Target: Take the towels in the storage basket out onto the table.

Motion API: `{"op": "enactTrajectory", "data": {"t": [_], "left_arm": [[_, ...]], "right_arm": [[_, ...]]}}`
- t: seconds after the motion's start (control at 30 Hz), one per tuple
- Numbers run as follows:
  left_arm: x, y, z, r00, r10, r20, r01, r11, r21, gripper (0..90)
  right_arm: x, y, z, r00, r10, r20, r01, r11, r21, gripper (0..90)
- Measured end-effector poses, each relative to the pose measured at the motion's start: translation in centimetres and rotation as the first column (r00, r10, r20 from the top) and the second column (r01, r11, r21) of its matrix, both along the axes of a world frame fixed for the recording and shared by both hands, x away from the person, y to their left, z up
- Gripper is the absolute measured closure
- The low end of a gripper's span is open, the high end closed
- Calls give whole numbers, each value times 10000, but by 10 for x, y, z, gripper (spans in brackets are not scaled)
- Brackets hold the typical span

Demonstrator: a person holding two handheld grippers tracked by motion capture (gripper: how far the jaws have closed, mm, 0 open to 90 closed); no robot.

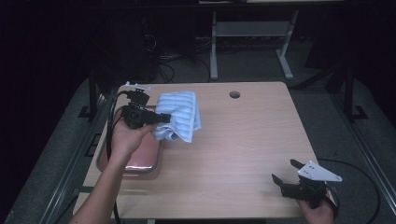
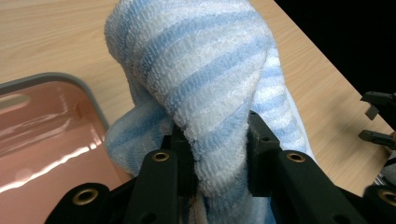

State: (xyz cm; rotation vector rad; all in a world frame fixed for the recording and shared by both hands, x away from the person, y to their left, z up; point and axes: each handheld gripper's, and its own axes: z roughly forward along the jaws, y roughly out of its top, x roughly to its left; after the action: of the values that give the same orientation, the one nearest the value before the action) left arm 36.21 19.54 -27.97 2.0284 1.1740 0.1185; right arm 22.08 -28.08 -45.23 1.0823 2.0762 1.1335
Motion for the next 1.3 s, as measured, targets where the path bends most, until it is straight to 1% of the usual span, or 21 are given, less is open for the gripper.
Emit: {"op": "enactTrajectory", "data": {"t": [0.2, 0.27, 0.3, 0.33, 0.43, 0.47, 0.53, 0.63, 0.73, 0.8, 0.83, 0.87, 0.93, 1.17, 1.23, 1.27, 1.3], "left_arm": [[3, -14, -1, 9997, -233, -5, 233, 9997, 53, 694], [4, -18, -2, 9994, -339, -21, 339, 9993, 135, 693], [4, -18, -2, 9994, -339, -21, 339, 9993, 135, 694], [5, -22, -3, 9995, -320, -33, 320, 9995, 74, 694], [6, -27, -4, 9990, -454, -36, 454, 9990, 20, 693], [6, -27, -4, 9990, -454, -36, 454, 9990, 20, 693], [7, -33, -5, 9985, -539, -47, 539, 9985, 80, 693], [7, -36, -6, 9983, -569, -82, 570, 9983, 75, 693], [10, -45, -10, 9973, -714, -153, 714, 9974, 56, 693], [10, -47, -10, 9973, -718, -168, 719, 9974, 57, 693], [11, -51, -12, 9961, -858, -188, 860, 9962, 105, 693], [11, -51, -12, 9961, -858, -188, 860, 9962, 105, 693], [10, -58, -14, 9946, -1015, -237, 1020, 9946, 193, 692], [12, -66, -17, 9940, -1048, -322, 1053, 9943, 146, 692], [13, -69, -19, 9934, -1096, -343, 1103, 9937, 176, 692], [14, -74, -22, 9928, -1133, -389, 1139, 9934, 128, 692], [14, -74, -22, 9928, -1133, -389, 1139, 9934, 128, 692]], "right_arm": [[0, -1, 0, 10000, -25, 9, 25, 10000, 13, 141], [0, -1, 0, 10000, -20, 12, 20, 10000, 15, 141], [0, -1, 0, 10000, -32, 8, 32, 10000, 56, 141], [0, -1, 0, 10000, -34, -2, 34, 10000, 70, 141], [0, -1, 0, 10000, -30, 8, 29, 10000, 77, 141], [0, -1, 1, 10000, -1, 52, 0, 10000, 38, 141], [0, -1, 1, 10000, 11, 30, -12, 10000, 82, 141], [0, 0, 1, 10000, 16, 25, -17, 10000, 74, 141], [0, -1, 1, 10000, 6, 42, -7, 10000, 46, 141], [0, -1, 1, 10000, 7, 29, -7, 10000, 49, 141], [0, -2, 1, 10000, -13, 18, 13, 10000, 56, 141], [0, -1, 1, 10000, -22, 0, 22, 9999, 107, 141], [0, -2, 0, 10000, -8, -9, 9, 10000, 90, 141], [0, -1, 0, 10000, -2, -26, 2, 9999, 109, 141], [0, -1, 0, 10000, -11, -29, 11, 9999, 108, 141], [0, -2, 0, 10000, -16, -12, 16, 9999, 115, 141], [0, -2, 0, 10000, -12, -4, 12, 9999, 128, 141]]}}
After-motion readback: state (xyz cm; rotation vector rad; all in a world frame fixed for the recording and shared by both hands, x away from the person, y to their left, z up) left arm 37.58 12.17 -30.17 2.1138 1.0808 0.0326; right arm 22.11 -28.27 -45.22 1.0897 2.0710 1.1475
